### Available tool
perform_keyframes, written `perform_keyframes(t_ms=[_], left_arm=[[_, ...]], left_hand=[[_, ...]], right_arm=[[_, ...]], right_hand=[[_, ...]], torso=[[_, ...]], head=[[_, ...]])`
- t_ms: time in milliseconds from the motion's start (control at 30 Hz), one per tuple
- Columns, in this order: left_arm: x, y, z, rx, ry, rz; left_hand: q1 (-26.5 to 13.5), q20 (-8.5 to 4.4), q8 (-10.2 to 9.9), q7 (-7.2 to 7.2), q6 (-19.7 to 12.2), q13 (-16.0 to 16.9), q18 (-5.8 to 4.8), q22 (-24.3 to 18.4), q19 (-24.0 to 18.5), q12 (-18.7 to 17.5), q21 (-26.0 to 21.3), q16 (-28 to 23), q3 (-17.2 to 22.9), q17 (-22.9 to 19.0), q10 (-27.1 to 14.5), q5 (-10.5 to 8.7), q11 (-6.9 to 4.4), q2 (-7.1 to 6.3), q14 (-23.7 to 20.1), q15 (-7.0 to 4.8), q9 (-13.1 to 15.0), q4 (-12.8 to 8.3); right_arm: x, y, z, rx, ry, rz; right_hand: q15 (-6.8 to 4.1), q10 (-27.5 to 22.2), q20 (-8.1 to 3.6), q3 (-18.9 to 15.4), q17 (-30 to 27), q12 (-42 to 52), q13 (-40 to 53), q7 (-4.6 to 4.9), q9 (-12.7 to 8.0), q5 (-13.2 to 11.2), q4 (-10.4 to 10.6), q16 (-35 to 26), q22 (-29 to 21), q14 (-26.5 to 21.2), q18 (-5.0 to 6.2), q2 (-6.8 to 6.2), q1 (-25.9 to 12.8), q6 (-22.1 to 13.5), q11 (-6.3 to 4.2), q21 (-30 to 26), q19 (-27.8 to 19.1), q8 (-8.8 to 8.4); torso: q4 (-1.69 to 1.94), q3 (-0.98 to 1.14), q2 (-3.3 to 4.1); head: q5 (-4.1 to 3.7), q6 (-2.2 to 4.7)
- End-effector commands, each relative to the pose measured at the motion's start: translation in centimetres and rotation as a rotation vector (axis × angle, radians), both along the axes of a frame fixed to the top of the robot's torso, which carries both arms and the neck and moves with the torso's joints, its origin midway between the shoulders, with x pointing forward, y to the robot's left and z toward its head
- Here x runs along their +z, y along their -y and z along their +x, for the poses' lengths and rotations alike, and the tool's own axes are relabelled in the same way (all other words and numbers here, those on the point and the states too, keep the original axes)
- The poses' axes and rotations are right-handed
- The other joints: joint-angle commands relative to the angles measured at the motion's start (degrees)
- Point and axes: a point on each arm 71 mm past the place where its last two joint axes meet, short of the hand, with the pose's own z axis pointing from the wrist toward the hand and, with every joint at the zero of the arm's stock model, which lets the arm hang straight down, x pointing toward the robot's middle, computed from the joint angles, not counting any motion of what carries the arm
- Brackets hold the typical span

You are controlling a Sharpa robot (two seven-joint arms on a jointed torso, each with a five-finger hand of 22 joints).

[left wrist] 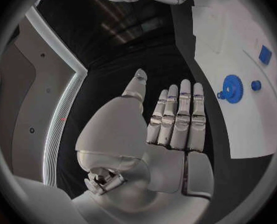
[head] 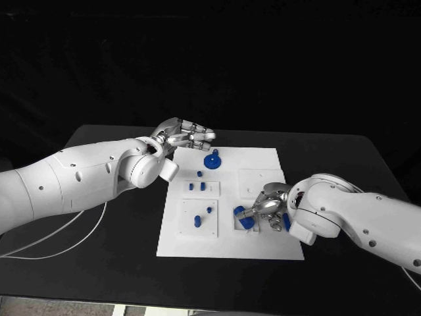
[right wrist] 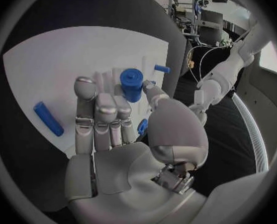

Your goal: Assemble the parts on the task board

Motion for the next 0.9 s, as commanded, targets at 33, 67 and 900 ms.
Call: perform_keyframes(t_ms=[33, 67, 900], left_arm=[[0.08, 0.16, -0.02, -0.006, 0.004, -0.001], [0.08, 0.15, -0.02, -0.006, 0.004, -0.001], [0.05, -0.01, -0.04, -0.003, -0.001, 0.002]], left_hand=[[-0.16, 0.27, 0.02, -0.12, -0.44, 0.06, -0.37, -0.05, 0.26, -0.26, 0.27, -0.24, -0.17, 0.08, -0.32, 0.30, 0.03, 0.58, -0.34, -0.09, 0.04, -0.25], [-0.15, 0.27, 0.02, -0.11, -0.46, 0.06, -0.36, -0.05, 0.27, -0.26, 0.28, -0.24, -0.16, 0.09, -0.34, 0.29, 0.03, 0.56, -0.33, -0.09, 0.04, -0.23], [-0.26, 0.30, 0.02, -0.06, -0.65, 0.06, -0.31, -0.10, 0.29, -0.26, 0.33, -0.24, -0.07, 0.13, -0.54, 0.28, 0.10, 0.42, -0.34, -0.07, 0.04, 0.04]], right_arm=[[-0.81, 0.33, -0.23, 0.000, -0.014, -0.085], [-0.81, 0.30, -0.25, 0.002, -0.013, -0.086], [-0.43, 0.30, -1.06, 0.040, -0.017, -0.050]], right_hand=[[-0.33, -0.22, 0.05, 0.14, -0.11, -0.25, -0.11, 0.14, -0.04, -2.56, 1.54, -0.33, -0.05, 0.07, 0.29, 0.22, -1.42, -0.27, 0.16, -0.36, 2.62, -0.20], [-0.35, -0.25, 0.04, 0.92, -0.12, -0.31, -0.16, 0.14, -0.03, -5.04, 2.19, -0.37, -0.04, 0.07, 0.29, -0.08, -1.68, -0.29, 0.14, -0.33, 2.64, -0.21], [-0.61, -0.13, -0.37, -3.18, 0.63, -1.23, -0.18, -0.04, 0.04, -11.13, 13.24, -1.19, -0.06, 0.20, -0.07, -4.52, -1.07, 0.02, 0.03, -0.96, 2.67, -0.11]], torso=[[0.02, 0.01, -0.02], [0.02, 0.01, -0.02], [-0.03, 0.10, 0.00]], head=[[-0.08, -0.06], [-0.08, -0.06], [0.22, -0.41]])
